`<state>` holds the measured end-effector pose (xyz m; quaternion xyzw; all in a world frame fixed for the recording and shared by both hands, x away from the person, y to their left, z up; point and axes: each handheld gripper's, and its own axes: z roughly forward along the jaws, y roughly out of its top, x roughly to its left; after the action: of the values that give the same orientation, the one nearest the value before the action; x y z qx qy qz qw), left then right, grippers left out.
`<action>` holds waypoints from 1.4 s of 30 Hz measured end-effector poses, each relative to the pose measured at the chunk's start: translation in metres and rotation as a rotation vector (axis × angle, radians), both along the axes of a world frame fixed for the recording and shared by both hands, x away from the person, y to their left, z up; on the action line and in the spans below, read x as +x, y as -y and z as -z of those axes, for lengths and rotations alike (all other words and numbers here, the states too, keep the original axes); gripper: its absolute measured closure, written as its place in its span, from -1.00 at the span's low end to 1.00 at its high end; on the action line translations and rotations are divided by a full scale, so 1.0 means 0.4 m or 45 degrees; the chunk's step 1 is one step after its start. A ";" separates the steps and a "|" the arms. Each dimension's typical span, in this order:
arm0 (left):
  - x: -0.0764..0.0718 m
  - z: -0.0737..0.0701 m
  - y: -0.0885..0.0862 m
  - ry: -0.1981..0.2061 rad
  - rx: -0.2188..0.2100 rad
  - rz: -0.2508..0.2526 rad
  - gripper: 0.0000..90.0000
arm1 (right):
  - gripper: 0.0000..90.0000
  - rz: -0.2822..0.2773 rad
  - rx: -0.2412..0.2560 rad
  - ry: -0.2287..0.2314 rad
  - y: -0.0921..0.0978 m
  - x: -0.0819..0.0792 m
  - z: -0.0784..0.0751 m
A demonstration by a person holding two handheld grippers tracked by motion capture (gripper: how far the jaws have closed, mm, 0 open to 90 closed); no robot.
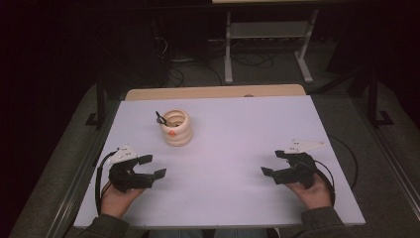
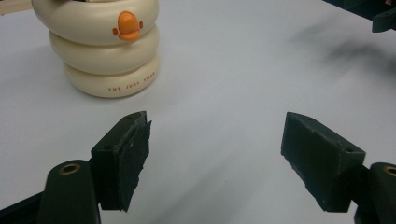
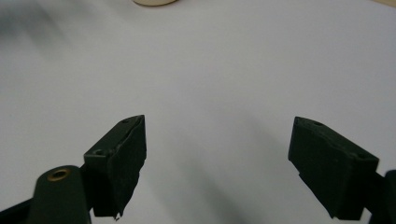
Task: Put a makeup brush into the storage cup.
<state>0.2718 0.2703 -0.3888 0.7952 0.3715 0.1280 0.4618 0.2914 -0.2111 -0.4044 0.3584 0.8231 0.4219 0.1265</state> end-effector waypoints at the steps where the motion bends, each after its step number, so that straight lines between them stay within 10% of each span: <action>1: -0.002 0.000 0.000 0.003 0.010 0.000 -0.48 | -0.60 -0.004 -0.004 0.004 0.000 0.000 0.001; 42: -0.057 0.033 -0.010 0.044 0.049 0.011 -0.54 | -0.60 -0.010 0.027 -0.018 0.009 -0.031 0.032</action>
<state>0.2491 0.2741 -0.4022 0.8032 0.3576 0.1471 0.4531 0.2789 -0.2149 -0.4171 0.3592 0.8209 0.4287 0.1153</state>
